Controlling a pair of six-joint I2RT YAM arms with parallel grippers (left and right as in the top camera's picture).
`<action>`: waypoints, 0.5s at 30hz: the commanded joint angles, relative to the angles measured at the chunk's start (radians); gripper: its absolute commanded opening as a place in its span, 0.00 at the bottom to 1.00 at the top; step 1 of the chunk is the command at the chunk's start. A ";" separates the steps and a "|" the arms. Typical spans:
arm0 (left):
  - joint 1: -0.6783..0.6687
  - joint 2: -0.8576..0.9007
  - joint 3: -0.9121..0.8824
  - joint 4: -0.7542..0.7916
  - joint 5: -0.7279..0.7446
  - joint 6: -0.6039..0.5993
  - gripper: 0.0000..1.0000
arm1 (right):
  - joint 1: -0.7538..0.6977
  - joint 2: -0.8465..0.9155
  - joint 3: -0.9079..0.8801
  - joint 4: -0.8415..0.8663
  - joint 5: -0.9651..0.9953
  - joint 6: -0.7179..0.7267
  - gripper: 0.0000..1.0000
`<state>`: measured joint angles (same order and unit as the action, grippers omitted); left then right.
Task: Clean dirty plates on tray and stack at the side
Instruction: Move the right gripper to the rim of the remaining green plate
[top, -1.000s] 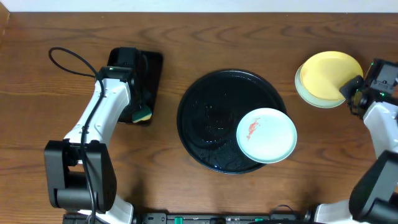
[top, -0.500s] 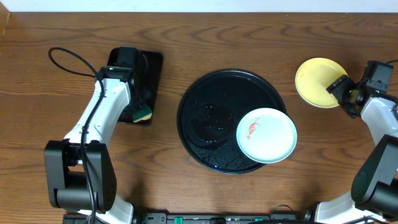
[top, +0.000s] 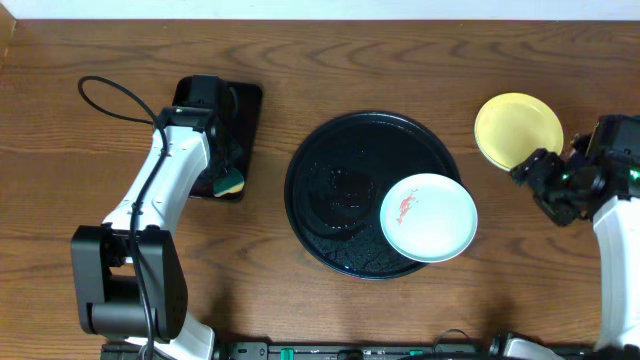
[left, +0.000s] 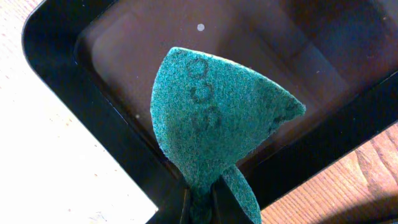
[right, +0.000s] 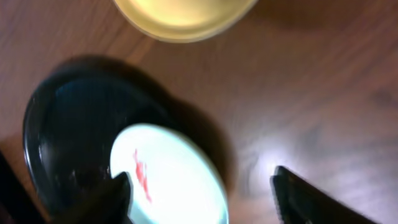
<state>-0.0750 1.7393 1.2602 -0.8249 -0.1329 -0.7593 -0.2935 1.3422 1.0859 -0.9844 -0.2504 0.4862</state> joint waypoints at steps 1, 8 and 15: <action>-0.003 0.006 -0.003 0.001 -0.005 -0.006 0.07 | 0.051 -0.014 0.013 -0.043 0.019 -0.022 0.65; -0.003 0.006 -0.003 0.000 -0.005 -0.006 0.07 | 0.193 -0.012 -0.056 -0.054 0.116 0.034 0.61; -0.003 0.006 -0.003 0.000 -0.005 -0.006 0.07 | 0.251 -0.012 -0.155 -0.047 0.233 0.120 0.59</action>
<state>-0.0750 1.7393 1.2602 -0.8249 -0.1329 -0.7593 -0.0513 1.3327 0.9600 -1.0325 -0.0898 0.5541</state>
